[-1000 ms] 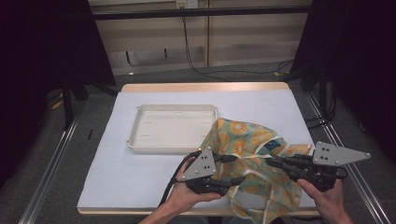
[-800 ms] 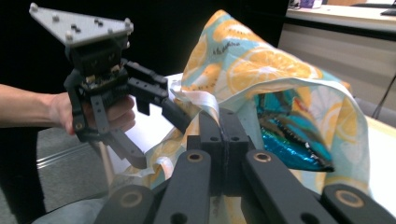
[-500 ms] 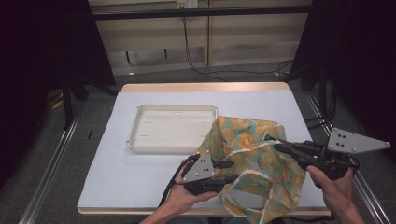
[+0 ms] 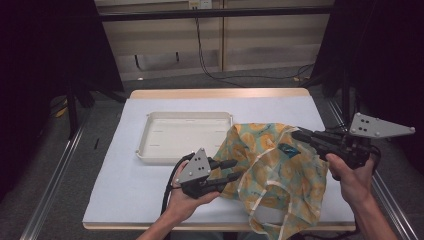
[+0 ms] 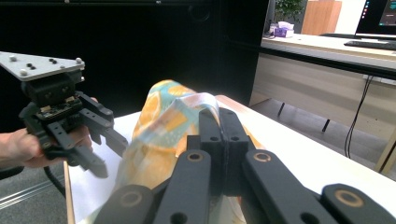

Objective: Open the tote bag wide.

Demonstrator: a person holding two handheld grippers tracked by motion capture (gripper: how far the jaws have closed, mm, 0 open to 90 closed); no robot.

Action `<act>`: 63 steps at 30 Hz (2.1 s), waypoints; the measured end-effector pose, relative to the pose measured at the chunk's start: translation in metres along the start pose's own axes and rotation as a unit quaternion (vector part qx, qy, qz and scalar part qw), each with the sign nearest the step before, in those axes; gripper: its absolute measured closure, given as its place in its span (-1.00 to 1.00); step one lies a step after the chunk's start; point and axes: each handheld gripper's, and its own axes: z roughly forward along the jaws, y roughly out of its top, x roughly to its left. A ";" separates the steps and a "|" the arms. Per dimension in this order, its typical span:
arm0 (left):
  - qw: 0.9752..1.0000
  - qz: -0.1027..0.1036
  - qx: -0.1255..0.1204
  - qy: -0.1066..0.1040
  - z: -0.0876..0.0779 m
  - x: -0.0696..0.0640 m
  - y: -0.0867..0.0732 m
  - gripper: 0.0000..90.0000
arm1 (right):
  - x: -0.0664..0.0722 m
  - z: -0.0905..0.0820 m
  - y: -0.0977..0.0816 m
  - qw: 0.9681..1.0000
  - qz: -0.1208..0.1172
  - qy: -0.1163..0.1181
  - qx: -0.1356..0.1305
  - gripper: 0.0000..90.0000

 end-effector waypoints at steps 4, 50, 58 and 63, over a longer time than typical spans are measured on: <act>1.000 0.001 -0.012 -0.004 0.006 -0.002 0.010 0.24 | -0.004 0.013 0.007 1.000 -0.009 0.005 0.005 1.00; 0.993 -0.091 -0.014 0.079 -0.054 0.083 0.014 1.00 | -0.048 0.077 0.016 0.999 0.010 -0.003 0.033 1.00; 0.993 -0.094 0.018 0.064 -0.048 0.088 -0.018 1.00 | -0.057 0.069 0.003 0.999 0.024 0.009 0.042 0.78; 0.996 -0.079 0.008 0.051 -0.048 0.078 -0.010 0.88 | -0.044 0.050 0.010 0.999 0.017 0.014 0.034 0.40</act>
